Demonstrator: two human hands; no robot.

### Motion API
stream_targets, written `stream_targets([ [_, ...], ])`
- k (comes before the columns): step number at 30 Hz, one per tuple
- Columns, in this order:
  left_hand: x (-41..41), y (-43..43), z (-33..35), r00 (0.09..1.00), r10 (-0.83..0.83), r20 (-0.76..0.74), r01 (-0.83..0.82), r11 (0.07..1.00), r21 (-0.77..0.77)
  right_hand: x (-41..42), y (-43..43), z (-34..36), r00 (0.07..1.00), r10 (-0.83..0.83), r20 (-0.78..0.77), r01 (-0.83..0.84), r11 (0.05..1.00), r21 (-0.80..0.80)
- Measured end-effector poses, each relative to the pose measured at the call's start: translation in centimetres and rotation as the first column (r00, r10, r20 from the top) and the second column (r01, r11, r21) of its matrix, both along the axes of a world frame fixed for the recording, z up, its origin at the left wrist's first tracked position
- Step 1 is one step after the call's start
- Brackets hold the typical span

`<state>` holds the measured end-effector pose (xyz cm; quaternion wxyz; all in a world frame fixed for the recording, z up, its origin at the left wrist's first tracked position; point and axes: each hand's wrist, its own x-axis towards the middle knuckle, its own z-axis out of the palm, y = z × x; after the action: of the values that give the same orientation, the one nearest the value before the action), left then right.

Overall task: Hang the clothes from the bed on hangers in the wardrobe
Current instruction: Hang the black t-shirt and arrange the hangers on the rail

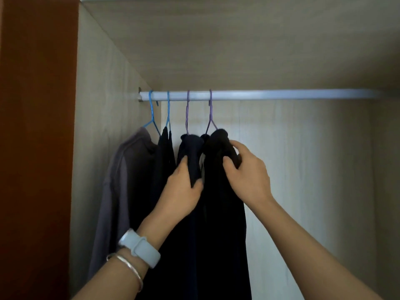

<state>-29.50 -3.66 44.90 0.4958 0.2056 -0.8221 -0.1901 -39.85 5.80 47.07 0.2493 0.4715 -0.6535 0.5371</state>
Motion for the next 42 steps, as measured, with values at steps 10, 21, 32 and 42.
stream_targets([
  [10, 3.0, 2.2, -25.0, 0.977, -0.172, 0.128, 0.064, 0.802, 0.593, 1.0, 2.7, -25.6, 0.785, 0.177, 0.594, -0.39, 0.886, 0.25],
  [21, 0.1, 1.4, -30.0, 0.963, -0.013, 0.268, -0.159, 0.778, 0.608, -4.7, 0.7, -31.2, 0.581, -0.251, 0.774, -0.275, 0.835, 0.477],
  [32, 0.9, 2.2, -30.5, 0.97, 0.013, 0.242, -0.13, 0.871, 0.474, -4.0, 3.4, -31.8, 0.523, -0.182, 0.833, -0.206, 0.921, 0.331],
  [42, 2.8, 3.2, -36.6, 0.917, -0.061, 0.394, -0.165, 0.841, 0.515, -4.1, 9.8, -38.7, 0.562, -0.405, 0.722, -0.222, 0.766, 0.603],
])
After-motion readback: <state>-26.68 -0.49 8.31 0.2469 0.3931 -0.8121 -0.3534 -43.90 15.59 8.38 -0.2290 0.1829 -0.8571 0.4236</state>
